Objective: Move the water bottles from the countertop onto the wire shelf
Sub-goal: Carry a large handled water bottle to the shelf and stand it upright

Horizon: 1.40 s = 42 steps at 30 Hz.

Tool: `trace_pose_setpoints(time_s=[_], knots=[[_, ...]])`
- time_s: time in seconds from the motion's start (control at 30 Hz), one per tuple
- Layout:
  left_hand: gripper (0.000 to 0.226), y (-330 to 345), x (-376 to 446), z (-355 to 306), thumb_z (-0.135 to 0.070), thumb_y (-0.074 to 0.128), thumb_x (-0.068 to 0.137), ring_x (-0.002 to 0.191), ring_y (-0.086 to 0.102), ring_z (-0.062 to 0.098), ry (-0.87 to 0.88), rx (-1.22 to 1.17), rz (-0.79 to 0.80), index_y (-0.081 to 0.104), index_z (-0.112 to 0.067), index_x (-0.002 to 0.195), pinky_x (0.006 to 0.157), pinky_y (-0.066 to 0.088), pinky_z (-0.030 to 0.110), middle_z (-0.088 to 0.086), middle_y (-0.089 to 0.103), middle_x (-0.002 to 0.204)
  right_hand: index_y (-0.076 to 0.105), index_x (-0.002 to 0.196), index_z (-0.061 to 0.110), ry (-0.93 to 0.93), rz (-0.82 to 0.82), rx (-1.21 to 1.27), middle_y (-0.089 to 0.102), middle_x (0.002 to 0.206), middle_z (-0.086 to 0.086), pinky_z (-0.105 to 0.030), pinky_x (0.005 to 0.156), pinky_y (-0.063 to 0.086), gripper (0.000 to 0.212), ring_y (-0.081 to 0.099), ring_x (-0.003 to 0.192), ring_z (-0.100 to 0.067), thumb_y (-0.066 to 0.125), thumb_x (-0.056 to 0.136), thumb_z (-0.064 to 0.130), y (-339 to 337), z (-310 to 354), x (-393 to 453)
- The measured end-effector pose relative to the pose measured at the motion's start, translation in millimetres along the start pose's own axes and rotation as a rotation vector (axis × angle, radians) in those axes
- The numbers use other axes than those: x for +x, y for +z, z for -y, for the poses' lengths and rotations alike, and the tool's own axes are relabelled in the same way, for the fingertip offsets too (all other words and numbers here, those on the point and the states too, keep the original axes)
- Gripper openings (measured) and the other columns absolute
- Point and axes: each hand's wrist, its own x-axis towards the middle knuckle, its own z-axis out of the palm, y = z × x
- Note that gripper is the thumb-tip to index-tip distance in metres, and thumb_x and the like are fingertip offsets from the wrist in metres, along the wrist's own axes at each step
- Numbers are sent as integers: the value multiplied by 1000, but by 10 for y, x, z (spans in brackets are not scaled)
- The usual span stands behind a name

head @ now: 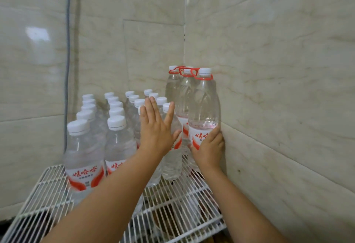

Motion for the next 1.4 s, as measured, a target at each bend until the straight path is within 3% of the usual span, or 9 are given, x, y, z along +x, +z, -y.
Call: trace_pose_setpoints(time_s=[0.17,0.3,0.4,0.73,0.9,1.03,1.13,1.27,1.4], knots=[[73,-34,-6,-13,-60,15,92,137,-20,46,-8,-13,18,-35,-17,124,112,-10,52,35,-20,146,45,115,-14,-42,73,-25,65,84,-21,-21,49,51,128,65,63,-25,83,21,63,25,-87,21],[76,-64,-19,-32,-59,16,92,137,-22,45,-8,-52,46,-29,-18,136,111,-14,52,32,-20,147,26,137,-13,-6,136,115,53,116,-29,-36,74,53,116,60,95,-37,83,56,47,-77,-82,-48],[73,-133,-49,-49,-56,19,94,138,-22,43,-9,-116,50,-19,-19,144,112,-13,50,29,-20,149,0,145,1,-54,189,102,28,142,-17,-29,100,39,102,38,127,-27,64,79,45,-228,-211,-134],[64,-347,-670,-24,-49,21,96,143,-15,30,26,-155,51,-3,-20,147,116,-7,43,14,-11,155,31,141,16,-418,227,106,36,143,-5,-28,107,31,56,33,131,-19,48,92,36,-660,-420,-536],[55,-228,-1541,293,-46,32,93,142,20,29,-128,-111,98,33,-20,141,115,16,45,9,27,152,65,106,1,-674,232,214,66,107,-18,-47,89,49,42,62,103,-37,65,75,30,-500,-136,-993],[49,-188,-2396,802,-41,37,75,102,64,36,-307,-32,181,70,-12,98,80,52,50,14,69,110,69,95,0,-883,334,319,70,94,-18,-50,79,52,43,67,90,-36,61,68,32,-445,356,-1589],[53,-174,-3053,1215,-42,37,81,122,50,39,-497,8,283,62,-12,117,95,43,54,16,57,129,70,96,3,-1022,410,401,69,96,-18,-51,82,50,44,66,92,-36,62,66,34,-395,787,-2148],[55,-177,-3965,1767,-43,29,97,145,-6,27,-800,121,441,19,-20,146,116,2,47,5,7,157,72,95,8,-1168,507,314,70,100,-15,-58,86,46,47,66,95,-36,80,59,38,-404,1346,-2914],[56,-227,-4688,2251,-43,31,96,145,-5,28,-1037,130,468,19,-21,146,115,3,48,5,9,157,44,135,9,-1257,669,389,39,145,-15,-54,113,10,55,28,138,-34,52,89,38,-476,1960,-3637]])
